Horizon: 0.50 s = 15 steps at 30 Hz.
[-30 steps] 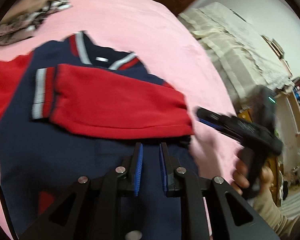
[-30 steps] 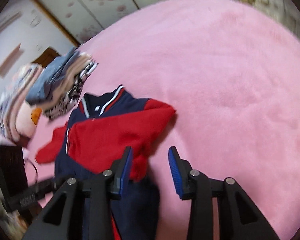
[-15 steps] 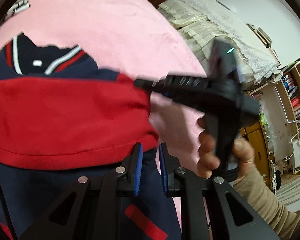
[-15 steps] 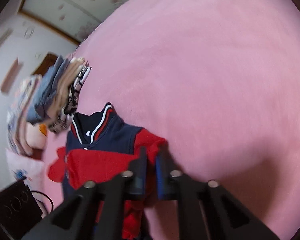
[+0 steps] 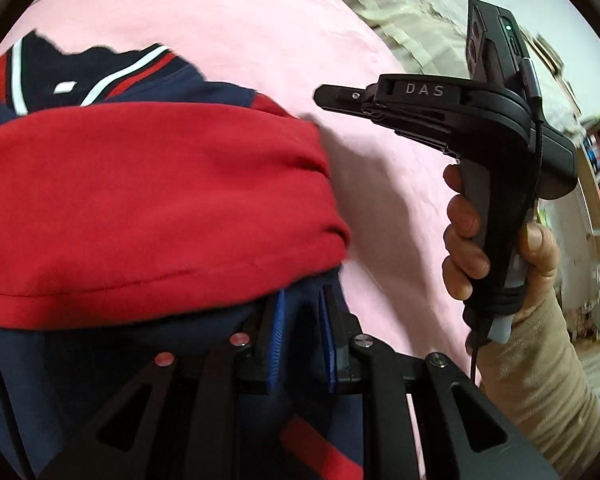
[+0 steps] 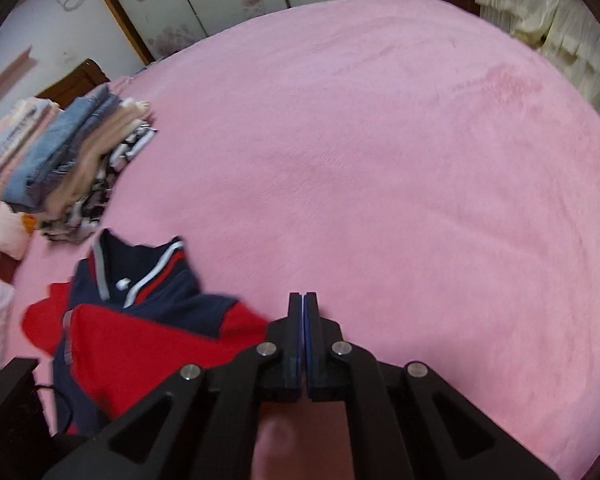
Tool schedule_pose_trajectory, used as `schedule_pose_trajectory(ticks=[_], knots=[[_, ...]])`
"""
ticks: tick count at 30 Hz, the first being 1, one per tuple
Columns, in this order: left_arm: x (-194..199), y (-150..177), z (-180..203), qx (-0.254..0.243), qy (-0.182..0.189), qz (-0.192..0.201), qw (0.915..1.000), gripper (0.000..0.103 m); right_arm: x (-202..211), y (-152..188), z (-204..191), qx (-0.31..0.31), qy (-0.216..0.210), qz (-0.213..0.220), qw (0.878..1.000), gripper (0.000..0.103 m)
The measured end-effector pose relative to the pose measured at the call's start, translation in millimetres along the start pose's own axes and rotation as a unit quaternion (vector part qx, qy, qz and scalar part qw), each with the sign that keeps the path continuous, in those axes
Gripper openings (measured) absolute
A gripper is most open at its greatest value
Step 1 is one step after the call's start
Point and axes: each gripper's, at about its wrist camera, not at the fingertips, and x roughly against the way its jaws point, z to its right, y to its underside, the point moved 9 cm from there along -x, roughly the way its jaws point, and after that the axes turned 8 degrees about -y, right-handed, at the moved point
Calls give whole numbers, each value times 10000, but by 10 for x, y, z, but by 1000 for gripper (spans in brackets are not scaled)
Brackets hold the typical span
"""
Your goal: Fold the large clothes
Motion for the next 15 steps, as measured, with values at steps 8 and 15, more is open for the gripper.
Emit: schedule_pose_trajectory(ticks=[8, 15], knots=[[443, -452, 167, -808, -138, 248, 9963, 22, 326, 262, -133, 0, -271, 77, 9996, 3], [284, -937, 181, -1561, -327, 39, 9872, 22, 473, 557, -295, 100, -360, 92, 9993, 8]])
